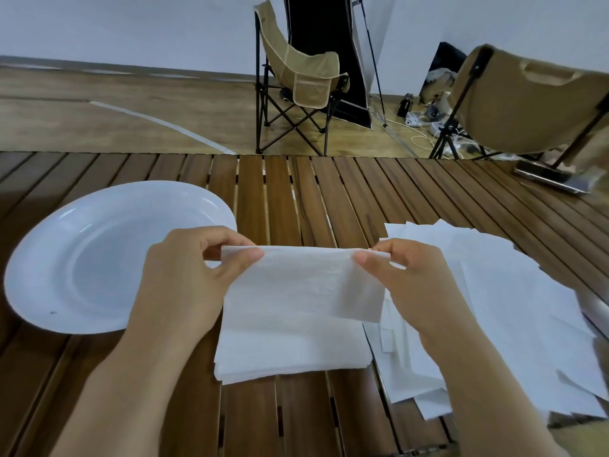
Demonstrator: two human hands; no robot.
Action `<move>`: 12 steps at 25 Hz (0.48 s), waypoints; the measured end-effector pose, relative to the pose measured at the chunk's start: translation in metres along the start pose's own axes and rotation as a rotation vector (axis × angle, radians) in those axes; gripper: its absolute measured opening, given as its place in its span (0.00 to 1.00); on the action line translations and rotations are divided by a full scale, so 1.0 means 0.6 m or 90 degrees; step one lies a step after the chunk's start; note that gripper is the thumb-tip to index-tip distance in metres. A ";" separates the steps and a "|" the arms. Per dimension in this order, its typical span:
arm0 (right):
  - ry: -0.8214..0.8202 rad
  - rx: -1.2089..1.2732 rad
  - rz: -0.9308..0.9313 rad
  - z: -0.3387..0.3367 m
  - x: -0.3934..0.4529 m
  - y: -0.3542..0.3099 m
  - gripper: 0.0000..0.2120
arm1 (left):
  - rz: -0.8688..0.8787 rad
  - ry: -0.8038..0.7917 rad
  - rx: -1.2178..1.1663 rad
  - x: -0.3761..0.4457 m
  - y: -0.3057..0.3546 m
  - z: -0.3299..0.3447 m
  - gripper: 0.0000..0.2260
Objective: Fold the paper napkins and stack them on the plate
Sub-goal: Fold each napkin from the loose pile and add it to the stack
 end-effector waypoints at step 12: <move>-0.093 -0.039 0.178 0.062 -0.009 0.085 0.13 | -0.142 -0.105 0.122 -0.004 -0.063 0.065 0.05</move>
Point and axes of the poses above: each hand's wrist, its own x-axis towards the middle knuckle, its own z-axis out of the palm, y = z × x, the point moved 10 cm from there along x, towards the middle knuckle, and after that the axes turned 5 degrees about -z, right-handed, at the moved point
